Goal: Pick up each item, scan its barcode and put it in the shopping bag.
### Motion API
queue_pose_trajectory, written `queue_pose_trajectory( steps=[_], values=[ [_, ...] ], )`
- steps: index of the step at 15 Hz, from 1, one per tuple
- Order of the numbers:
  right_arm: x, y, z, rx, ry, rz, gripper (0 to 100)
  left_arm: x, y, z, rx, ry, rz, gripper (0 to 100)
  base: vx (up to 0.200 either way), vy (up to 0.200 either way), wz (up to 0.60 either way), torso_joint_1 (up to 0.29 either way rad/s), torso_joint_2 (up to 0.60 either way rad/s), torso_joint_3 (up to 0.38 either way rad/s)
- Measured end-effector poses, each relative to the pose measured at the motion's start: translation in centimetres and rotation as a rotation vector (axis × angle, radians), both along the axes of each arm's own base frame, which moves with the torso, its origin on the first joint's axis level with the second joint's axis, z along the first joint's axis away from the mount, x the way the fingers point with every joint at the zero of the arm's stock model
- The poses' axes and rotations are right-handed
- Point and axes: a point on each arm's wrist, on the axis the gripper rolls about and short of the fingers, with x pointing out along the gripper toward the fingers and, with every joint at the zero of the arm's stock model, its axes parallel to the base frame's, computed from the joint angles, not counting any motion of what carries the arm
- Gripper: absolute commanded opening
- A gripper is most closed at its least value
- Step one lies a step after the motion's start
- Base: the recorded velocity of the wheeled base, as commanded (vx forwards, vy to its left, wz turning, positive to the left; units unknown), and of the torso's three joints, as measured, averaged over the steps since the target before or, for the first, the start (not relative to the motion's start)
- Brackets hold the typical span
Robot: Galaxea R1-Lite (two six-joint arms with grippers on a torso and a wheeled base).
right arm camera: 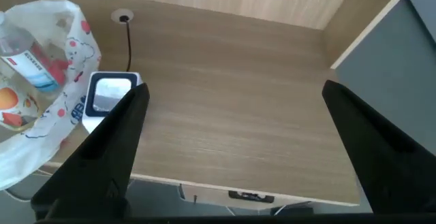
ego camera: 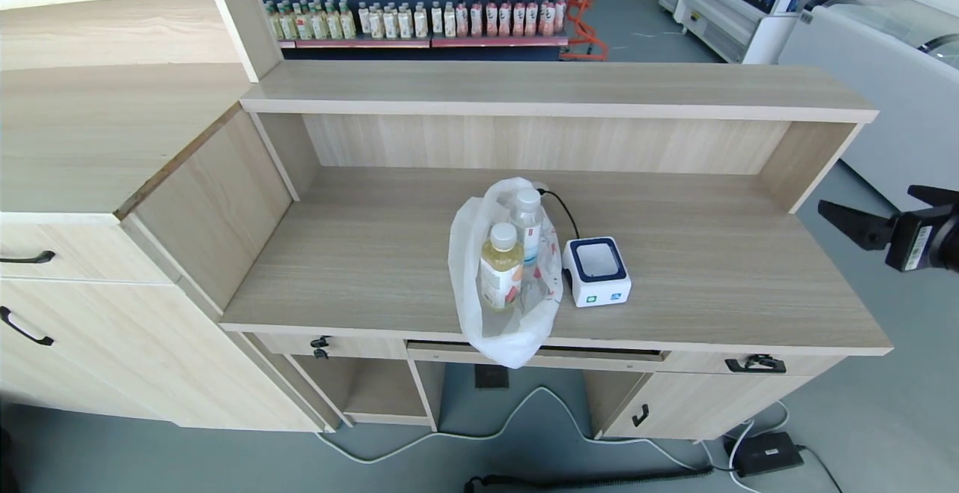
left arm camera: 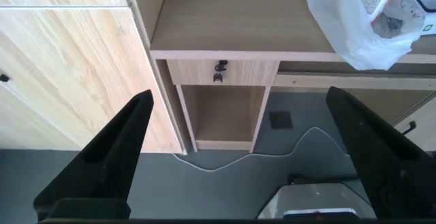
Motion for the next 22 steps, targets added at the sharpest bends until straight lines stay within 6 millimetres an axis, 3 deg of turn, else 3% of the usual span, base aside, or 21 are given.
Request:
queue_pose_trajectory(
  steps=[6, 11, 15, 22],
  values=[
    [-10.2, 1.5, -3.2, 0.033, -0.039, -0.103, 100, 0.0, 0.0, 0.0, 0.0, 0.0, 0.0, 100, 0.0, 0.0, 0.0, 0.0, 0.0, 0.0],
    [-18.9, 2.9, -9.4, 0.089, -0.044, -0.079, 100, 0.0, 0.0, 0.0, 0.0, 0.0, 0.0, 100, 0.0, 0.0, 0.0, 0.0, 0.0, 0.0],
    [-22.1, 3.0, -14.0, 0.122, -0.001, -0.056, 100, 0.0, 0.0, 0.0, 0.0, 0.0, 0.0, 100, 0.0, 0.0, 0.0, 0.0, 0.0, 0.0],
    [-23.1, 3.0, -14.7, 0.172, -0.096, -0.06, 100, 0.0, 0.0, 0.0, 0.0, 0.0, 0.0, 100, 0.0, 0.0, 0.0, 0.0, 0.0, 0.0]
  ],
)
